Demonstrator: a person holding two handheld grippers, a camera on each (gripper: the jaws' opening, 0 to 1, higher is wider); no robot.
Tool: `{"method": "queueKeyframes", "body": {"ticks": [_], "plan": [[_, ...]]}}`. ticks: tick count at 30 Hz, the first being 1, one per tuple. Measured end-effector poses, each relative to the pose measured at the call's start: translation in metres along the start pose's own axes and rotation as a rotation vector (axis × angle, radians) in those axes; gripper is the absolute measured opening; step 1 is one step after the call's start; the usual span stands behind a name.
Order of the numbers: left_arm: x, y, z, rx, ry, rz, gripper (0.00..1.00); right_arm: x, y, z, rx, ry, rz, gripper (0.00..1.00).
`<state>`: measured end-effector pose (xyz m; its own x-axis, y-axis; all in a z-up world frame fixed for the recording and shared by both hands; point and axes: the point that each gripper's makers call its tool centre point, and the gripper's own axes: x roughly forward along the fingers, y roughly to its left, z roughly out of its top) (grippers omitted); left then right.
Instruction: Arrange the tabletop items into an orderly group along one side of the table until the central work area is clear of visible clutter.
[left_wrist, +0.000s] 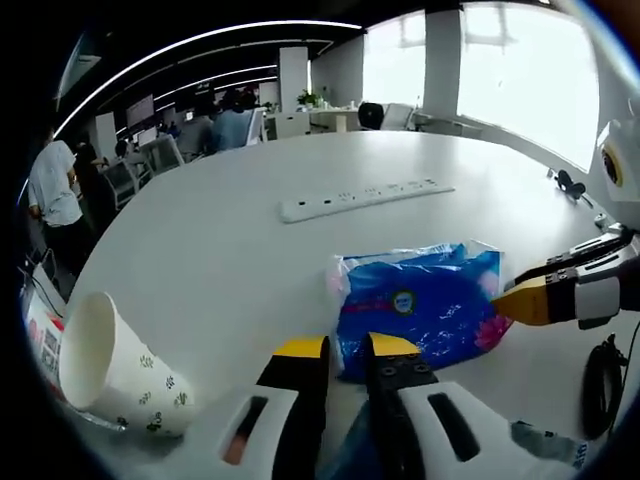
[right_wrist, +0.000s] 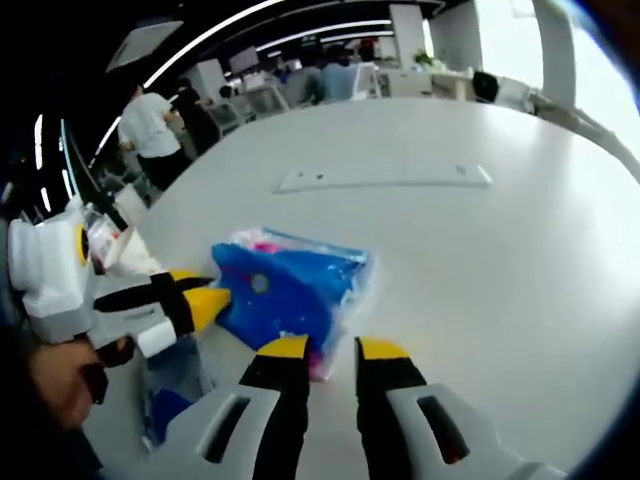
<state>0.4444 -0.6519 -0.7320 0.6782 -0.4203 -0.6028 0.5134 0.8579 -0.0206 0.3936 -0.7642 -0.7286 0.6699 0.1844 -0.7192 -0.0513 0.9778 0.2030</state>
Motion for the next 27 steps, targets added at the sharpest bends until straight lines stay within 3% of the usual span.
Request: {"method": "queueKeyframes", "body": {"ticks": [17, 27], "plan": [[-0.002, 0.002, 0.001, 0.004, 0.003, -0.009, 0.01, -0.004, -0.003, 0.0, 0.005, 0.0, -0.012, 0.01], [-0.013, -0.01, 0.007, 0.01, -0.011, -0.029, 0.0, -0.018, -0.009, -0.005, 0.029, -0.015, -0.04, 0.0]]}}
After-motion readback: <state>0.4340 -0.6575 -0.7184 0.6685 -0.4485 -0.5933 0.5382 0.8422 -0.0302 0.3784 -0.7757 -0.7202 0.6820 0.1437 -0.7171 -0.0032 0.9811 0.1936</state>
